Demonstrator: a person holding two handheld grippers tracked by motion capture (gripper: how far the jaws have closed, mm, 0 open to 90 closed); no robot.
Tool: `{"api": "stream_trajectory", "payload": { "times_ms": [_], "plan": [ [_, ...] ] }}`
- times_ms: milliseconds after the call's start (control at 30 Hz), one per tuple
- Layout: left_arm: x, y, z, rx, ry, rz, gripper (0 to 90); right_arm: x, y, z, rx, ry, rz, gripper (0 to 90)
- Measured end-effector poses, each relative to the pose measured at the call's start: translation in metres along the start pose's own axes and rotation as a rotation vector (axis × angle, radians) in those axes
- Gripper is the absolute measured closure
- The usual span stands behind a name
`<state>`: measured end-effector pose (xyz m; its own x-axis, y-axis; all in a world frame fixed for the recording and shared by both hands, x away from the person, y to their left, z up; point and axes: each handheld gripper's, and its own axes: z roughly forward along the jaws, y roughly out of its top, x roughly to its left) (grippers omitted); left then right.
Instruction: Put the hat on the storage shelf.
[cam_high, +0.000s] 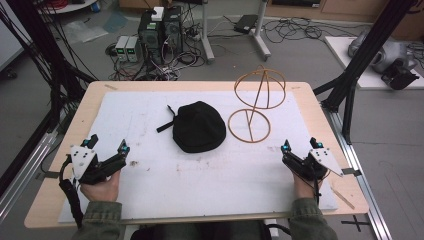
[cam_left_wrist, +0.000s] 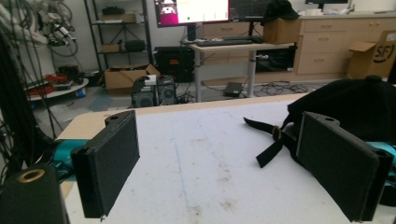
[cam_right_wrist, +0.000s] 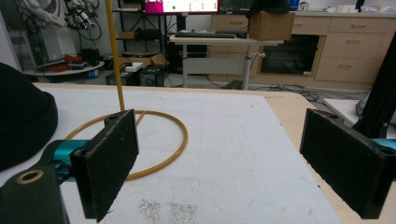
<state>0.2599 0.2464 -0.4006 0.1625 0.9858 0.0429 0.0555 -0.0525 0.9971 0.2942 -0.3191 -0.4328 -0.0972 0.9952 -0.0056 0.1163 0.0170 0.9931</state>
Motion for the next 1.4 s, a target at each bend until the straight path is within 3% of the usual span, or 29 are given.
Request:
{"api": "stream_trajectory", "payload": {
  "times_ms": [267,433,600,767,967,1067,1200,1400],
  "plan": [
    [-0.008,0.014,0.020,0.014,-0.093,-0.004,13.4,0.000,0.000,0.000,0.002,-0.002,-0.001,10.8],
    [-0.016,0.027,0.038,0.041,-0.159,0.025,13.4,0.000,0.000,0.000,0.004,-0.002,0.000,10.8],
    [-0.019,0.033,0.050,0.067,-0.182,0.018,13.5,0.000,0.000,0.000,0.002,0.000,-0.004,10.8],
    [-0.018,0.039,0.059,0.061,-0.205,-0.020,13.4,-0.001,0.000,0.000,-0.001,-0.004,0.003,10.8],
    [-0.027,0.043,0.076,0.098,-0.237,0.024,13.6,0.000,0.000,0.001,-0.002,0.000,-0.007,10.8],
    [-0.033,0.044,0.085,0.122,-0.264,0.028,13.6,0.000,0.000,0.001,-0.002,0.001,-0.001,10.8],
    [-0.039,0.042,0.093,0.143,-0.259,0.027,15.0,0.000,0.000,0.001,-0.001,0.006,-0.002,10.8],
    [-0.045,0.042,0.104,0.173,-0.291,0.040,14.9,0.000,0.000,0.002,-0.001,0.011,-0.020,10.8]
  ]
}}
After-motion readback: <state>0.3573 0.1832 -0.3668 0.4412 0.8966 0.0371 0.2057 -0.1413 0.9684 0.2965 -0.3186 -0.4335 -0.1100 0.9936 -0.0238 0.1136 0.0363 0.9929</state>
